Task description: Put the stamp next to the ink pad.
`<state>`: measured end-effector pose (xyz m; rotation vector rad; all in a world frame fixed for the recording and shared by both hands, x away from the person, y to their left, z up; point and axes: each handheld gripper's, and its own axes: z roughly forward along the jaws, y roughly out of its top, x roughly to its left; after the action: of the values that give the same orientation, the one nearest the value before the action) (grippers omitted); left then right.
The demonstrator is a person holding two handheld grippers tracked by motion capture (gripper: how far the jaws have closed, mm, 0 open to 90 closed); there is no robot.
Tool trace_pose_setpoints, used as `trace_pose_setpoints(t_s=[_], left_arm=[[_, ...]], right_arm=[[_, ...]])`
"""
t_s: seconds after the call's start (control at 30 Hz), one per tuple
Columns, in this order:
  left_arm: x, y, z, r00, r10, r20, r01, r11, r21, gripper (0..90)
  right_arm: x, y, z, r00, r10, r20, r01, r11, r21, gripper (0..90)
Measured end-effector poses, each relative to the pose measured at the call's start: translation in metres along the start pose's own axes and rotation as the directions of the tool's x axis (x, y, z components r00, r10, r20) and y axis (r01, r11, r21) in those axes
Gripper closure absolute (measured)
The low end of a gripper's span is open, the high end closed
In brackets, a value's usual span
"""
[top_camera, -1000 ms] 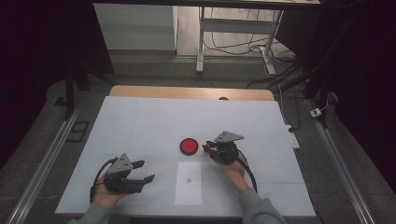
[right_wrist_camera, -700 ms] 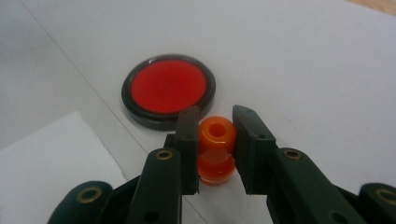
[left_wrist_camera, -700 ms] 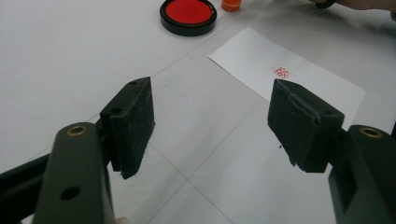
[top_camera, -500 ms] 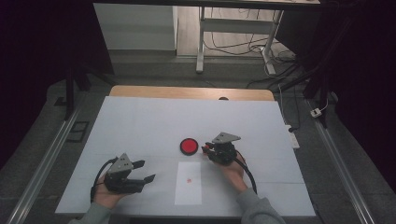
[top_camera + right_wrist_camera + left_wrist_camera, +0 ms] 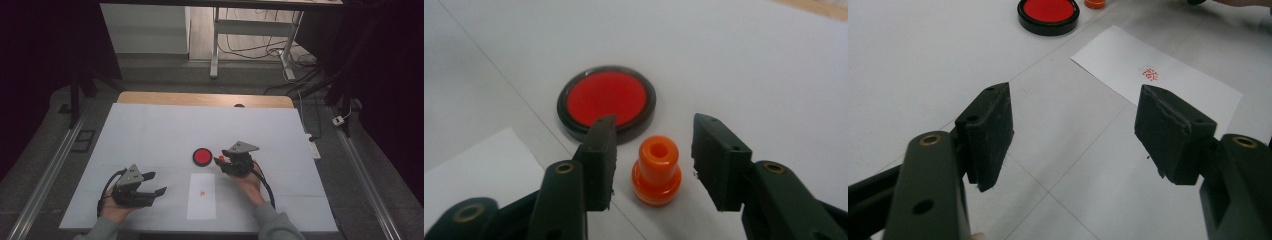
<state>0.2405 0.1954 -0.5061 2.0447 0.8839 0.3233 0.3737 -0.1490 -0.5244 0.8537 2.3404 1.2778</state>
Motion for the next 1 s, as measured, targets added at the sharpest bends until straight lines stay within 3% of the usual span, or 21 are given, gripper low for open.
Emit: trace_pose_setpoints(t_s=[0.3, 0.47, 0.7, 1.0], left_arm=[[0.003, -0.001, 0.001, 0.9997, -0.022, -0.002, 0.022, 0.9997, -0.001, 31.5], [0.004, 0.001, 0.004, 0.9996, -0.028, 0.001, 0.028, 0.9996, 0.004, 31.1], [0.007, 0.000, 0.005, 0.9993, -0.037, 0.004, 0.037, 0.9993, 0.002, 31.0], [0.007, 0.000, 0.003, 0.9993, -0.036, 0.004, 0.036, 0.9993, -0.006, 31.0]], right_arm=[[-0.001, 0.007, -0.015, 0.9994, -0.033, -0.006, 0.032, 0.997, -0.065, 48.8], [-0.003, 0.007, -0.024, 0.9982, -0.055, -0.022, 0.054, 0.997, -0.059, 48.8], [-0.005, 0.007, -0.036, 0.9977, -0.051, -0.045, 0.048, 0.997, -0.063, 48.8], [-0.005, 0.003, -0.061, 0.9970, -0.066, -0.041, 0.064, 0.996, -0.065, 49.0]])
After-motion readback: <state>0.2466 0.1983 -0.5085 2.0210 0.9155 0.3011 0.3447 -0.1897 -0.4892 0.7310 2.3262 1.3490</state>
